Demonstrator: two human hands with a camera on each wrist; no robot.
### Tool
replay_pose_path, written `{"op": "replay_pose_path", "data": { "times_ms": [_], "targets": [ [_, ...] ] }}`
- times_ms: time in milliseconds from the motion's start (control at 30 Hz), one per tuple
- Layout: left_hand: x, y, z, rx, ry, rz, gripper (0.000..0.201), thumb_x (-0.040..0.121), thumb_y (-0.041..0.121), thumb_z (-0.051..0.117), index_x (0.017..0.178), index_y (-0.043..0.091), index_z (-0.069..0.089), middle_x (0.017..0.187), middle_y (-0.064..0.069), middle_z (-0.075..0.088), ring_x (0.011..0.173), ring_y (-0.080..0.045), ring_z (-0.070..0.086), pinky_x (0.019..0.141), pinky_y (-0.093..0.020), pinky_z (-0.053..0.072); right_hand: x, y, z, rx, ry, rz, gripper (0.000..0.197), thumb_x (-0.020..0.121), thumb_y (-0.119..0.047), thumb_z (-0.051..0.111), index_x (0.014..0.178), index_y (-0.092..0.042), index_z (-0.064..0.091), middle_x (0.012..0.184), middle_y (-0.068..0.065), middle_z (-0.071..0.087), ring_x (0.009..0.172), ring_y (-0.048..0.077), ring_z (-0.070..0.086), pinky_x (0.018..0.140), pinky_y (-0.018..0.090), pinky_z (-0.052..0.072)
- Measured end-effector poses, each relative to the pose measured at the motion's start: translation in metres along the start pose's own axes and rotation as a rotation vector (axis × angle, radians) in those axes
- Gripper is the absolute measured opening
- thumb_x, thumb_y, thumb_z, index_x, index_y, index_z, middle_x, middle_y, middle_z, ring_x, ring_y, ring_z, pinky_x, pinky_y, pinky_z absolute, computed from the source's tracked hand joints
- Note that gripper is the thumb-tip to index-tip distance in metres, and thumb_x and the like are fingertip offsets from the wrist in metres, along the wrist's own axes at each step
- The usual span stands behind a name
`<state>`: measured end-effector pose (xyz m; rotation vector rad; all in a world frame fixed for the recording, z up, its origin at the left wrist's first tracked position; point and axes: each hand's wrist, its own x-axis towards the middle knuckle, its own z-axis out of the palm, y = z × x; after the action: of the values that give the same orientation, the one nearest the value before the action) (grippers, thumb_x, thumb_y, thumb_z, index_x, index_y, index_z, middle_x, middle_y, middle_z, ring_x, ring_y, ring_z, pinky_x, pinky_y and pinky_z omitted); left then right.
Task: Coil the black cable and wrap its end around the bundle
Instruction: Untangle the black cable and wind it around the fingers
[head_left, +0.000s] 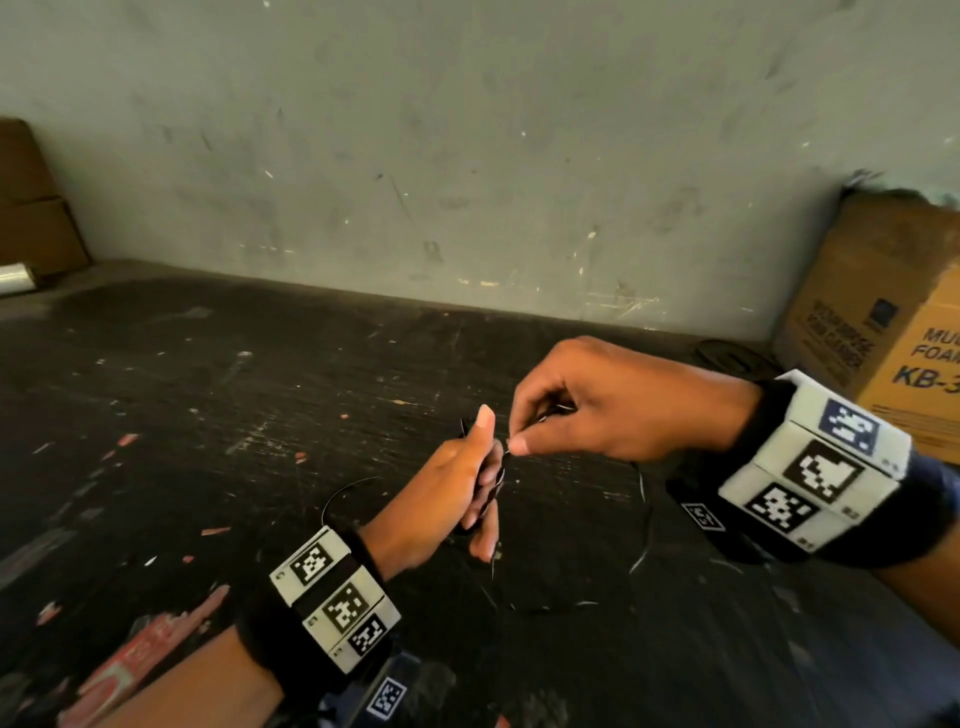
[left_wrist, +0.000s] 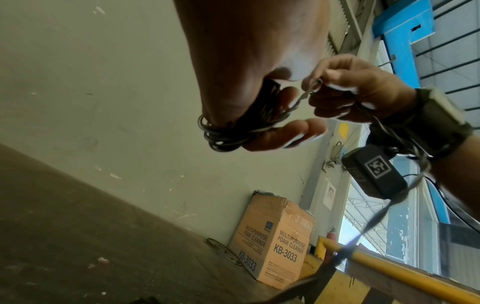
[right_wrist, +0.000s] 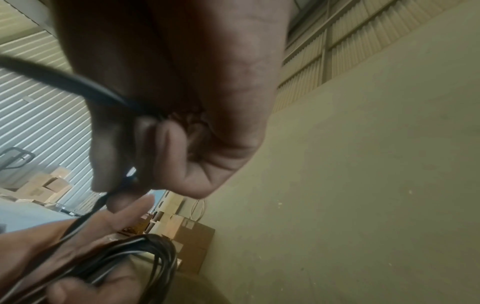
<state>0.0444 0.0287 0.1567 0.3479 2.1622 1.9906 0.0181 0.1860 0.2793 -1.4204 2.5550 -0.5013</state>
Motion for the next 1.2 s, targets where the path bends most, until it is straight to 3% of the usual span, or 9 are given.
{"op": "replay_pose_path", "data": {
  "times_ms": [233, 367, 500, 567, 700, 800, 900, 1000, 1200],
  "targets": [
    [0.000, -0.001, 0.000, 0.040, -0.012, 0.014, 0.050, 0.098, 0.049, 0.023, 0.076, 0.023, 0.059, 0.080, -0.018, 0.068, 0.034, -0.011, 0.047, 0.032, -0.019, 0.027, 0.002, -0.001, -0.003, 0.039, -0.099, -0.073, 0.014, 0.089, -0.021, 0.065, 0.094, -0.012, 0.074, 0.083, -0.008, 0.073, 0.079, 0.000, 0.066, 0.076, 0.017, 0.050],
    [-0.001, 0.003, 0.004, -0.076, -0.135, -0.061, 0.065, 0.082, 0.071, 0.016, 0.074, 0.015, 0.048, 0.053, -0.003, 0.051, 0.034, -0.009, 0.034, 0.031, -0.018, 0.024, 0.005, 0.011, -0.011, -0.009, 0.027, -0.034, 0.010, 0.084, -0.022, 0.070, 0.089, -0.015, 0.074, 0.070, -0.014, 0.064, 0.063, -0.005, 0.058, 0.061, 0.011, 0.041],
    [-0.007, 0.010, 0.007, -0.097, -0.190, -0.046, 0.053, 0.079, 0.069, 0.036, 0.062, 0.019, 0.039, 0.050, 0.004, 0.032, 0.037, -0.008, 0.024, 0.032, -0.017, 0.022, 0.006, 0.035, -0.026, 0.083, 0.107, 0.007, 0.013, 0.078, -0.022, 0.075, 0.082, -0.011, 0.074, 0.067, 0.008, 0.067, 0.056, 0.009, 0.052, 0.056, 0.024, 0.041],
    [-0.009, 0.014, 0.006, -0.081, -0.195, -0.033, 0.047, 0.083, 0.060, 0.044, 0.062, 0.018, 0.039, 0.049, 0.004, 0.034, 0.035, -0.008, 0.028, 0.033, -0.017, 0.025, 0.006, 0.049, -0.027, 0.113, 0.161, 0.030, 0.016, 0.077, -0.025, 0.076, 0.080, -0.009, 0.074, 0.064, 0.017, 0.064, 0.053, 0.012, 0.046, 0.052, 0.025, 0.036],
    [-0.010, 0.023, 0.004, -0.107, -0.265, 0.037, 0.044, 0.093, 0.040, 0.047, 0.062, 0.008, 0.047, 0.049, -0.006, 0.047, 0.029, -0.009, 0.043, 0.029, -0.019, 0.020, 0.007, 0.066, -0.010, 0.162, 0.293, 0.016, 0.025, 0.078, -0.032, 0.071, 0.075, -0.007, 0.071, 0.051, -0.012, 0.056, 0.046, 0.001, 0.043, 0.048, 0.010, 0.032],
    [-0.008, 0.030, 0.004, -0.201, -0.267, 0.067, 0.038, 0.092, 0.033, 0.047, 0.060, 0.011, 0.051, 0.054, -0.009, 0.062, 0.025, -0.009, 0.046, 0.025, -0.014, 0.020, 0.008, 0.075, 0.010, 0.202, 0.426, -0.003, 0.032, 0.080, -0.040, 0.064, 0.077, -0.008, 0.068, 0.058, -0.004, 0.057, 0.051, 0.001, 0.045, 0.051, 0.015, 0.037],
    [-0.004, 0.035, 0.002, -0.376, -0.265, 0.079, 0.036, 0.093, 0.038, 0.040, 0.096, 0.014, 0.066, 0.089, -0.019, 0.074, 0.039, -0.017, 0.062, 0.030, -0.018, 0.043, 0.010, 0.081, 0.030, 0.202, 0.515, -0.019, 0.032, 0.085, -0.038, 0.061, 0.085, -0.007, 0.068, 0.071, 0.010, 0.067, 0.062, 0.013, 0.060, 0.058, 0.032, 0.050],
    [0.000, 0.044, -0.003, -0.547, -0.283, 0.132, 0.046, 0.092, 0.039, 0.037, 0.138, 0.036, 0.045, 0.123, -0.019, 0.066, 0.068, -0.024, 0.073, 0.042, -0.028, 0.057, 0.011, 0.085, 0.057, 0.249, 0.506, -0.056, 0.020, 0.092, -0.014, 0.053, 0.099, -0.002, 0.067, 0.092, 0.013, 0.072, 0.084, 0.021, 0.070, 0.074, 0.040, 0.057],
    [0.013, 0.052, -0.011, -0.577, -0.181, 0.171, 0.053, 0.091, 0.045, 0.037, 0.140, 0.059, 0.023, 0.139, -0.008, 0.056, 0.102, -0.038, 0.068, 0.051, -0.033, 0.061, 0.016, 0.063, 0.102, 0.292, 0.302, -0.016, 0.019, 0.095, -0.007, 0.050, 0.109, -0.005, 0.064, 0.090, -0.011, 0.063, 0.078, 0.000, 0.062, 0.070, 0.016, 0.051]
  ]
}}
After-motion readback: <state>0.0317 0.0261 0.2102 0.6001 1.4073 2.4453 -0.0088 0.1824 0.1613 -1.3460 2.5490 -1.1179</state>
